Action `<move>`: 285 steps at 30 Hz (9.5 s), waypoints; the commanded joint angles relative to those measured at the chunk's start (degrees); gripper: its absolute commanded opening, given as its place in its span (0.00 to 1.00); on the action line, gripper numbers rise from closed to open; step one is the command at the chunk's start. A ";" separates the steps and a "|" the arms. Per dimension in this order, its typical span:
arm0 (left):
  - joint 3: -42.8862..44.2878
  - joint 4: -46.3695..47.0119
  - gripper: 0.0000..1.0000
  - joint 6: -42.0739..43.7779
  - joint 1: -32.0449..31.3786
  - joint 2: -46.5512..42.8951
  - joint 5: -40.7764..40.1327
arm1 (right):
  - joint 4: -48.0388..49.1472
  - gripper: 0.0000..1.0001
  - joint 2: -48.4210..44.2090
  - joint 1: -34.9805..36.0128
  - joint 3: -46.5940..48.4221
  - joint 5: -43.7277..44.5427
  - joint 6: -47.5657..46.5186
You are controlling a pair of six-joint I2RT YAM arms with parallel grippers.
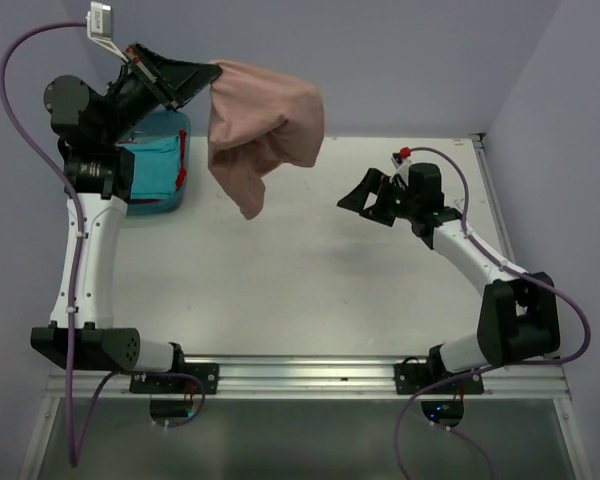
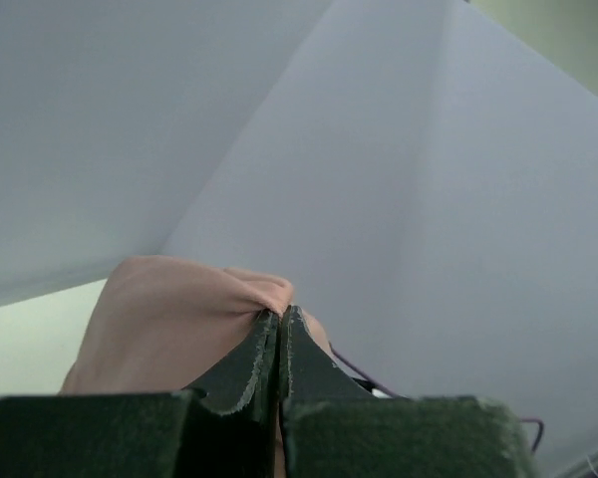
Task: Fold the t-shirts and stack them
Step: Flatten out the tshirt
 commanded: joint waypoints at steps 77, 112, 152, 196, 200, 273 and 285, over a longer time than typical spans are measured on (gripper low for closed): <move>-12.14 5.46 0.00 1.89 -10.12 22.66 -2.70 | 5.11 0.00 -3.48 17.85 -0.16 -10.42 -8.05; -10.91 3.36 0.00 6.01 -13.64 36.21 -0.24 | -33.06 0.92 13.11 36.31 26.73 34.77 -15.34; -13.46 13.55 0.00 -3.92 -12.58 30.50 8.73 | -10.65 0.40 36.33 36.22 37.91 72.65 -20.27; -42.09 -3.41 1.00 17.79 -23.90 22.86 -7.08 | -15.65 0.00 7.94 34.64 34.73 75.12 -28.88; -44.30 -11.21 1.00 20.51 -28.13 15.32 -15.86 | -16.27 0.00 9.25 33.06 36.93 74.42 -29.50; -44.48 19.12 0.00 41.35 -39.83 17.51 -81.45 | -51.77 0.00 10.66 30.77 68.22 59.28 -26.95; -36.67 -18.76 0.00 35.28 -39.83 -9.81 -80.57 | -59.07 0.00 16.55 22.70 61.55 71.86 -22.74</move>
